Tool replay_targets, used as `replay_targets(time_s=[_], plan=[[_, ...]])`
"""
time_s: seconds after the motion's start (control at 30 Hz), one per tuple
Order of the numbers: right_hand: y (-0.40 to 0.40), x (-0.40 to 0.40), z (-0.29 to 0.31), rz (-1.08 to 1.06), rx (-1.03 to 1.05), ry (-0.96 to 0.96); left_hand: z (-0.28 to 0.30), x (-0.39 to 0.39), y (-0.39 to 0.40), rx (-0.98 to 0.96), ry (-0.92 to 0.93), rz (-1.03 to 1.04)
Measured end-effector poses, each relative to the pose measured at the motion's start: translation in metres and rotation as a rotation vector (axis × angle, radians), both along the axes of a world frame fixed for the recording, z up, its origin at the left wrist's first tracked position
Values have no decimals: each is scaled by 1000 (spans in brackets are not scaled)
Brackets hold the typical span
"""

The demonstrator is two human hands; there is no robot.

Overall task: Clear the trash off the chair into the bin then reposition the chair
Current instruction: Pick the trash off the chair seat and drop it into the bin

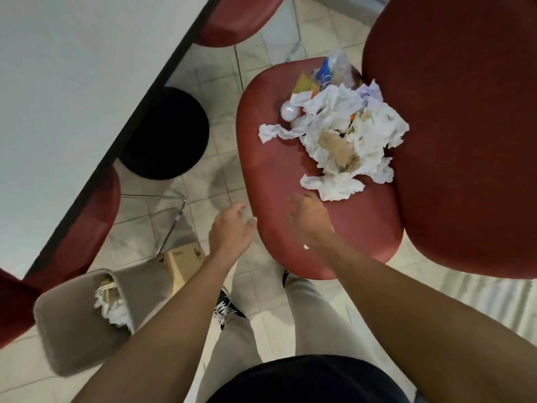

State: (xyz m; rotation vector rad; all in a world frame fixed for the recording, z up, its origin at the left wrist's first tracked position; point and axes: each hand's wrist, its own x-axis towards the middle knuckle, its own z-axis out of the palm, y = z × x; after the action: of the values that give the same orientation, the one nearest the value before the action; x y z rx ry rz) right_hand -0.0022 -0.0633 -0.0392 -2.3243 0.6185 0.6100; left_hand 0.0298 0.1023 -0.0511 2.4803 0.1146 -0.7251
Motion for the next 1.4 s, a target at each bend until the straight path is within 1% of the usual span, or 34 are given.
replay_targets(time_s=[0.1,0.23,0.37,0.53,0.67,0.8,1.0,1.2,1.4], plan=[[-47,-2,-13,-78,-11,24,-10,9,-48,-25,19,-75],[-104,-9,-39,-206,-23,47,-34,19,-105,-9,48,-190],[-147,-16,-77,-238,-46,102,-65,26,-150,37,54,-346],[-177,-11,-123,-252,-22,125,-105,37,-189,67,81,-452],[-186,-5,-145,-260,13,71,-129,37,-207,107,145,-463],[-187,-3,-159,-210,-12,103,-145,34,-209,88,78,-490],[-178,-16,-146,-278,-1,144,-126,29,-188,73,85,-456],[-156,-26,-109,-329,-27,75,-98,21,-164,43,36,-369],[-124,-26,-73,-282,-57,21,-67,14,-135,14,-5,-310]])
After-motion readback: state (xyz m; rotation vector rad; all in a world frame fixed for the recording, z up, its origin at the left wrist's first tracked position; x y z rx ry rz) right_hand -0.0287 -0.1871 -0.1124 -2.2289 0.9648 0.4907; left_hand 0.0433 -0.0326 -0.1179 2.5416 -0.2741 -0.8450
